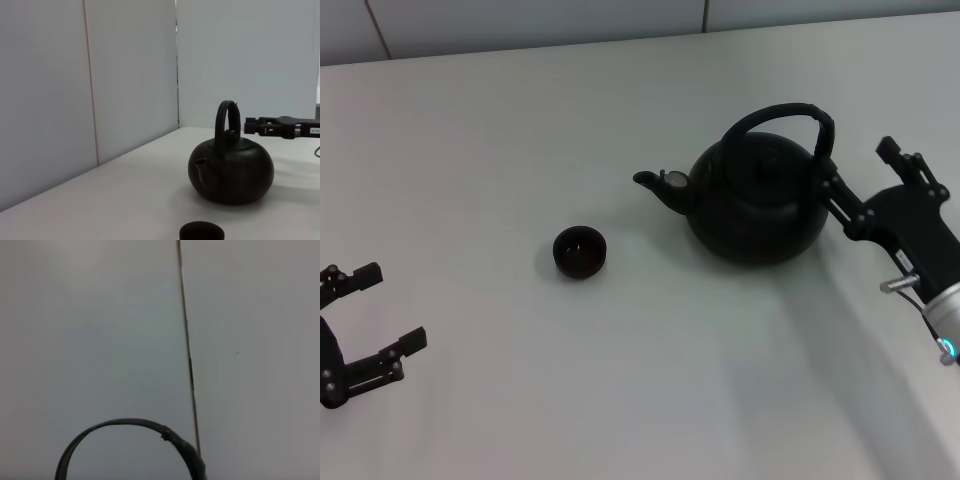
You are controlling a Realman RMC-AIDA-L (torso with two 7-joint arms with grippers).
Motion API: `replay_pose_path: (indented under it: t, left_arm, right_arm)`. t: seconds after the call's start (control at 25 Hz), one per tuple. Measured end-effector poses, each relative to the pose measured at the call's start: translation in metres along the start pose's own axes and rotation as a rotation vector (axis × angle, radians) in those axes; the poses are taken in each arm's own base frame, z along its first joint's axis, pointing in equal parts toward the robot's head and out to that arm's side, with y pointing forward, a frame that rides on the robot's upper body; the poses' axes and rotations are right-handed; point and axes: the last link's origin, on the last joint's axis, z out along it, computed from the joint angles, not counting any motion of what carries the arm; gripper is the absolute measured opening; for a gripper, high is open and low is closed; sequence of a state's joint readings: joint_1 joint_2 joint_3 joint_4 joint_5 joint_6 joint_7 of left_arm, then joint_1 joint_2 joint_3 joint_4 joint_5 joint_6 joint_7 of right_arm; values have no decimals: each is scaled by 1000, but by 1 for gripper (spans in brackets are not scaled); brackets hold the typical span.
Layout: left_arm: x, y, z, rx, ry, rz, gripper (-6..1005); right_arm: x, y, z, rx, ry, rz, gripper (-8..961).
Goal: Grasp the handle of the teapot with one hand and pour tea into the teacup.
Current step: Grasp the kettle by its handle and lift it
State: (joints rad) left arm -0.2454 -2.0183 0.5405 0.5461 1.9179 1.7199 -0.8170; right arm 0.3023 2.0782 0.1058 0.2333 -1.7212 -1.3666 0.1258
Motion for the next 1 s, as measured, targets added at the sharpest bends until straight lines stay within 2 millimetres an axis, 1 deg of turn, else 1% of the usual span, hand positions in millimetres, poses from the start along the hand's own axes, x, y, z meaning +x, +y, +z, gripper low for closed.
replay_pose_path:
  t: [0.32,0.64,0.88,1.0]
  left_arm:
    - [1,0,1,1,7,0,861]
    - [2,0,3,7,16,0,861]
    - [2,-1,4,10,21,0,860]
    - [2,0,4,12,23,-1,861]
  right_arm:
    - [-3,-2,14,-15,7,-8,788]
    - [-5,-8,20,-21,10,4,787]
    - [-4,-9,23,-25,20,-2,788]
    - [-4,-9,23,-25,21,-6,768]
